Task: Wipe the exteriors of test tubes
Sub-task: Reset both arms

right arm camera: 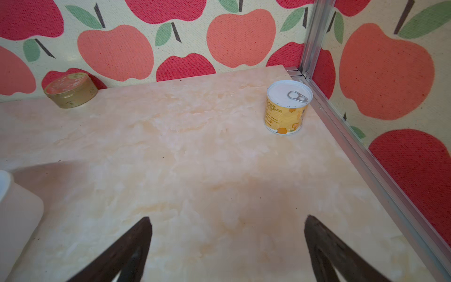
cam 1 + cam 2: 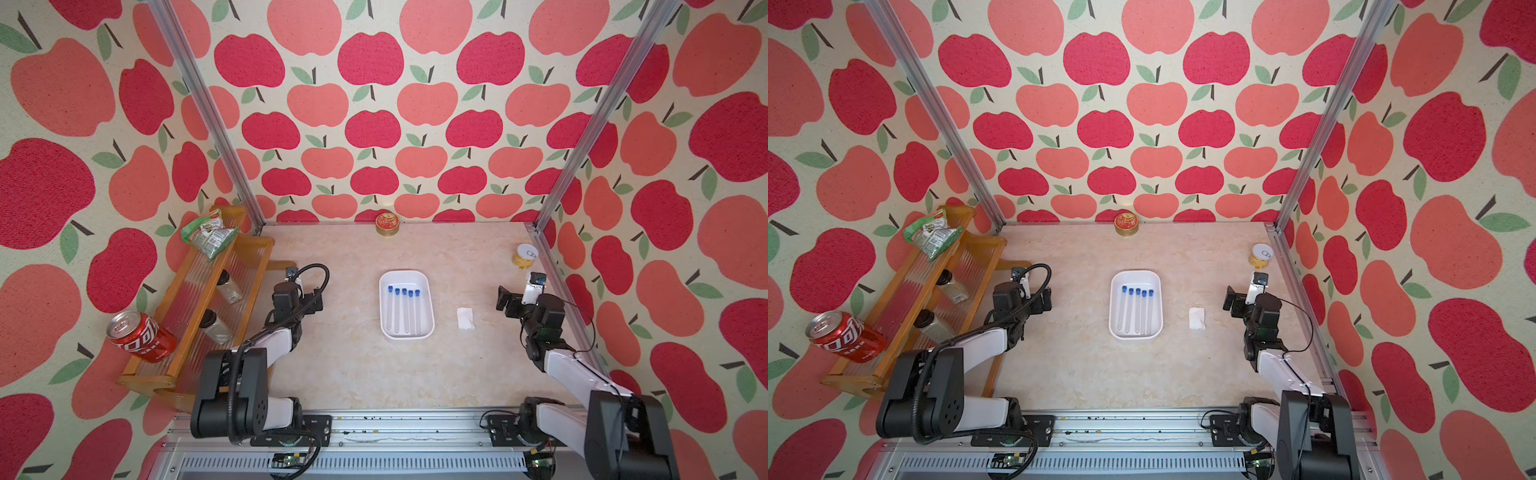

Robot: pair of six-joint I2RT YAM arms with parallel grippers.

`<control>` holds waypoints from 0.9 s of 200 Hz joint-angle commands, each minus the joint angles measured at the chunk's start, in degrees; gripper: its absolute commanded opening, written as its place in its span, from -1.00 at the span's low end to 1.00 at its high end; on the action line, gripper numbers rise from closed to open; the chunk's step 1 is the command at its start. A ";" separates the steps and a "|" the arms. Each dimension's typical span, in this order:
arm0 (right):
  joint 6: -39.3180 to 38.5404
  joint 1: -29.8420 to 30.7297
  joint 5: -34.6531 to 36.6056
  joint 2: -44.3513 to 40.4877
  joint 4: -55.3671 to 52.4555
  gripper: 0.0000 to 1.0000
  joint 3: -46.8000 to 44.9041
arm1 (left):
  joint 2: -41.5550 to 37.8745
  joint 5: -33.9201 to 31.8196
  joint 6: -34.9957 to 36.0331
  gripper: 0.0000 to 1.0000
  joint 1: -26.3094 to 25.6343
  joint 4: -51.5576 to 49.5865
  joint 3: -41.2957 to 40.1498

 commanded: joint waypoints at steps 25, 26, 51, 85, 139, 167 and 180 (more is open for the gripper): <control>-3.61 -0.68 1.91 3.75 14.05 0.98 -2.52 | 9.53 1.98 -1.18 0.99 4.31 22.30 -3.63; -3.61 -0.68 1.99 3.83 14.09 0.99 -2.53 | 9.44 1.92 -1.20 0.99 4.30 22.06 -3.61; -3.38 -0.67 1.88 9.82 18.84 0.99 -3.34 | 8.38 2.21 -0.20 0.99 3.43 17.98 -2.55; -3.37 -0.45 4.02 19.25 32.64 0.98 -6.06 | 8.34 5.78 0.57 0.99 3.87 18.04 -2.49; -6.71 1.18 1.70 25.40 23.44 0.98 3.14 | 8.48 9.70 0.01 0.99 5.53 17.81 -2.27; -8.95 3.61 5.30 25.55 20.37 0.99 4.68 | 8.54 7.00 -0.17 0.99 4.85 16.66 -1.56; -8.83 3.63 5.40 24.89 18.55 0.99 5.14 | 8.54 6.87 -0.12 0.99 4.81 16.52 -1.55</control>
